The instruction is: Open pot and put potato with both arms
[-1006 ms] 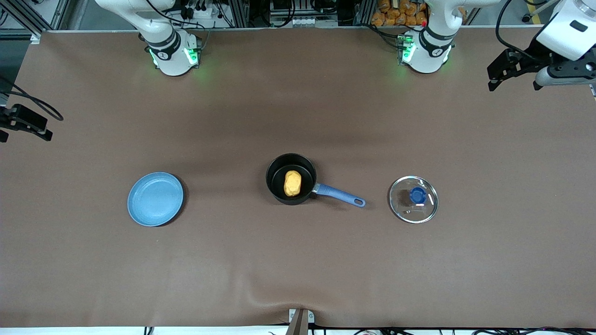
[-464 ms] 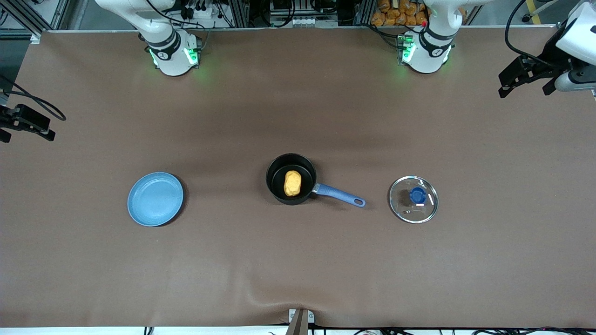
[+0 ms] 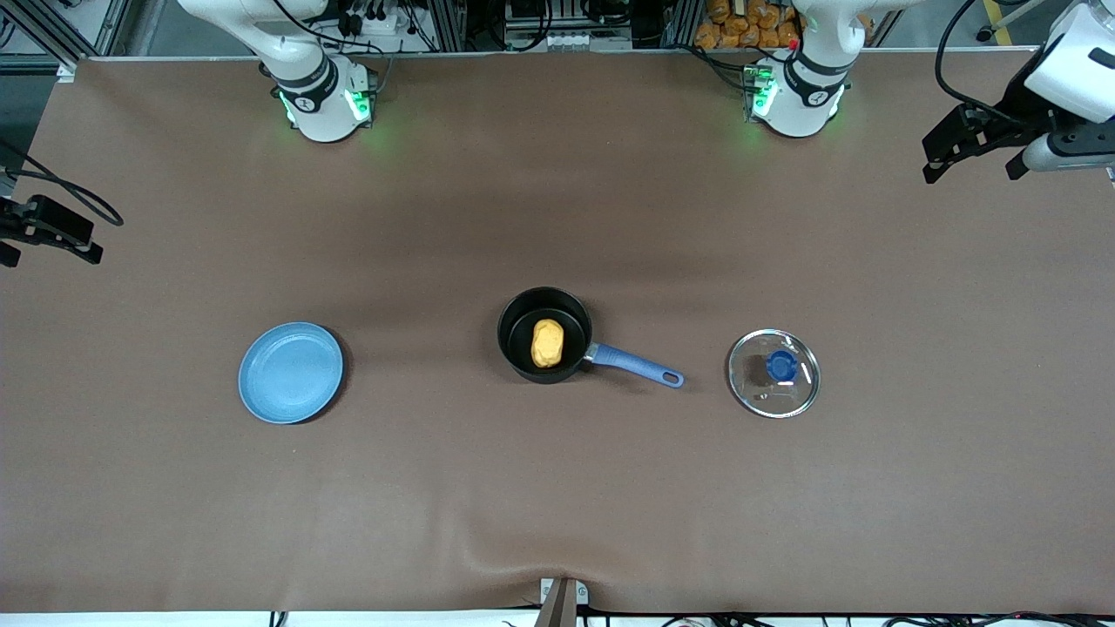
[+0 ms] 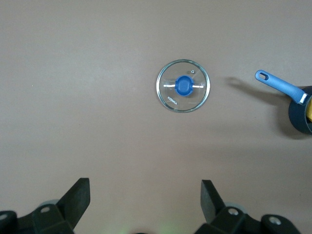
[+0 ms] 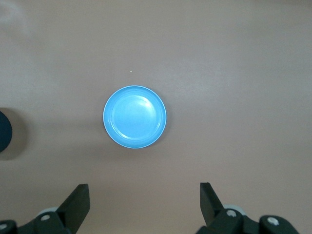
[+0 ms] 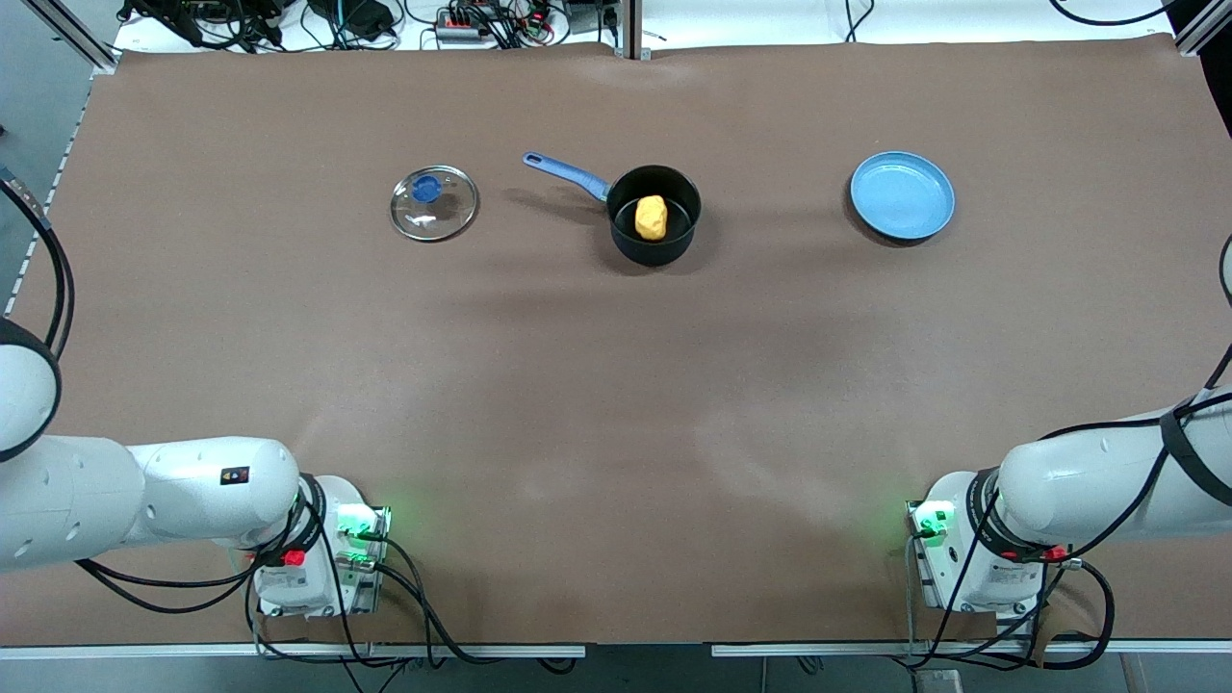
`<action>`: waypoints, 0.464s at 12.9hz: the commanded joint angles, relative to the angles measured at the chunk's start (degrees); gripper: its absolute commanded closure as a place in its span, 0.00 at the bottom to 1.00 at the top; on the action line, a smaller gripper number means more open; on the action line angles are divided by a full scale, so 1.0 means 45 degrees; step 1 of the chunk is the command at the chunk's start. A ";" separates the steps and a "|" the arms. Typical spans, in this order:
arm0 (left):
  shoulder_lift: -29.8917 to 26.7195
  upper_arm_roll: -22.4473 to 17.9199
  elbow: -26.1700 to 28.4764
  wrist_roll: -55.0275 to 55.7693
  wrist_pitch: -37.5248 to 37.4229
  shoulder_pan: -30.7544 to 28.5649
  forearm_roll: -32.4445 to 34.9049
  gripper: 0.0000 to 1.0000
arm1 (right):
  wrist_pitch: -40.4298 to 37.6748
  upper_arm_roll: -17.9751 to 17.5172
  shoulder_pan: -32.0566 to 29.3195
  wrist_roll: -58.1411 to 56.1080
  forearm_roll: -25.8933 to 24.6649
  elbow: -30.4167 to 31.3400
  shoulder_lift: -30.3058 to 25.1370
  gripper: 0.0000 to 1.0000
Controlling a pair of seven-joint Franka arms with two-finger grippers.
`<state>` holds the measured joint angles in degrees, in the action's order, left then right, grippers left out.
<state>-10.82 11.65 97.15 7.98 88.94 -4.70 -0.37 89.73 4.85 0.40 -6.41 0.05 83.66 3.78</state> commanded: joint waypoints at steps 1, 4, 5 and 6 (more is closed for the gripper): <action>0.0119 0.0048 -0.0301 0.0063 -0.0194 -0.0009 -0.0211 0.00 | -0.0018 -0.0023 0.0047 -0.0001 -0.0128 0.0179 -0.0254 0.00; 0.0119 0.0048 -0.0320 0.0043 -0.0194 -0.0009 -0.0211 0.00 | 0.0040 -0.0043 0.0125 0.0038 -0.0088 0.0179 -0.0215 0.00; 0.0119 0.0029 -0.0320 0.0043 -0.0194 -0.0009 -0.0211 0.00 | 0.0002 -0.0043 0.0125 0.0038 -0.0088 0.0179 -0.0235 0.00; 0.0119 0.0029 -0.0320 0.0062 -0.0194 -0.0009 -0.0211 0.00 | -0.0057 -0.0043 0.0144 0.0057 -0.0088 0.0179 -0.0331 0.00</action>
<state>-10.80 11.65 97.15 7.99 88.93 -4.53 -0.37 89.73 4.63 0.59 -6.41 0.04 83.66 3.78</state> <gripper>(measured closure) 0.000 0.000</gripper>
